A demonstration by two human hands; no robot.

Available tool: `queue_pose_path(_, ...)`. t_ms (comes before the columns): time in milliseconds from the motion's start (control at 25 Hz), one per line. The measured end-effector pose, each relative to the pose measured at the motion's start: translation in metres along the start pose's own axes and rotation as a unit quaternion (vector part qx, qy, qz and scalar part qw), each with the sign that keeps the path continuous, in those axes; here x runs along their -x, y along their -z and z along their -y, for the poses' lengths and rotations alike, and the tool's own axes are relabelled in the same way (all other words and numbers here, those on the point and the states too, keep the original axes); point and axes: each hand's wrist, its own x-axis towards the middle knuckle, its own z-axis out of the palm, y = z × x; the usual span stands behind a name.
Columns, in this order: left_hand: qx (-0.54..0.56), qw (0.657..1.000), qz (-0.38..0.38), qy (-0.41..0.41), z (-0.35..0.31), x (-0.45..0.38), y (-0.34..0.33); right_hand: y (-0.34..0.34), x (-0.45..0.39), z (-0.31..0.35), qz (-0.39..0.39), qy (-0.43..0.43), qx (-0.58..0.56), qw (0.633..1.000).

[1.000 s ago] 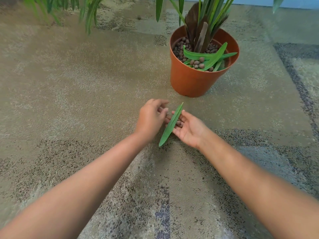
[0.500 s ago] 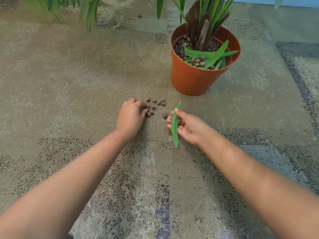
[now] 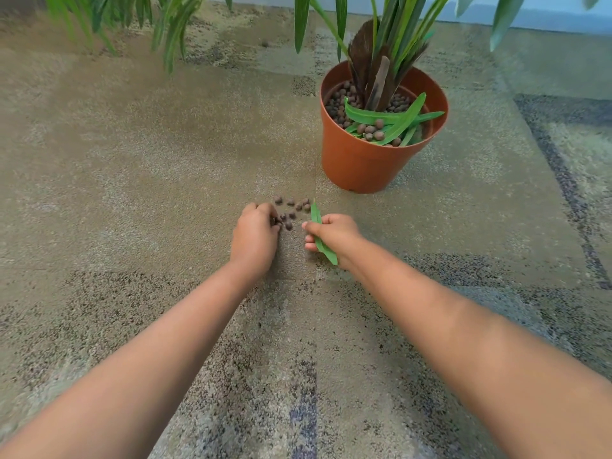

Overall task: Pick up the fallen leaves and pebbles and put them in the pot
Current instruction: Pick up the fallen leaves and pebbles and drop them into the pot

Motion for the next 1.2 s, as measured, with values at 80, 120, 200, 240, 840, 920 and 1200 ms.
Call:
queue_pose_path(80,0.005,1.0,0.013,0.007,0.0,-0.003,0.001,0.004,0.004,0.001,0.024,-0.015,-0.046,0.999)
queue_pose_path(120,0.002,1.0,0.021,0.004,0.0,-0.005,0.001,0.005,0.005,0.002,0.031,-0.023,-0.056,0.998)
queue_pose_path(200,-0.021,0.999,0.043,-0.013,0.001,-0.007,0.002,0.004,0.008,0.005,0.045,-0.04,-0.079,0.995)
queue_pose_path(240,-0.031,0.998,0.054,-0.021,0.001,-0.007,0.003,0.002,0.011,0.006,0.054,-0.049,-0.097,0.993)
queue_pose_path(840,0.245,0.968,0.031,0.035,-0.052,0.027,0.006,-0.002,0.032,0.006,0.109,-0.103,-0.38,0.913)
queue_pose_path(920,0.297,0.954,-0.04,0.025,-0.061,0.025,0.014,0.011,0.039,0.016,0.111,-0.094,-0.414,0.899)
queue_pose_path(1200,0.379,0.918,-0.095,0.066,-0.057,0.005,0.038,0.084,0.064,0.123,0.081,0.052,-0.51,0.854)
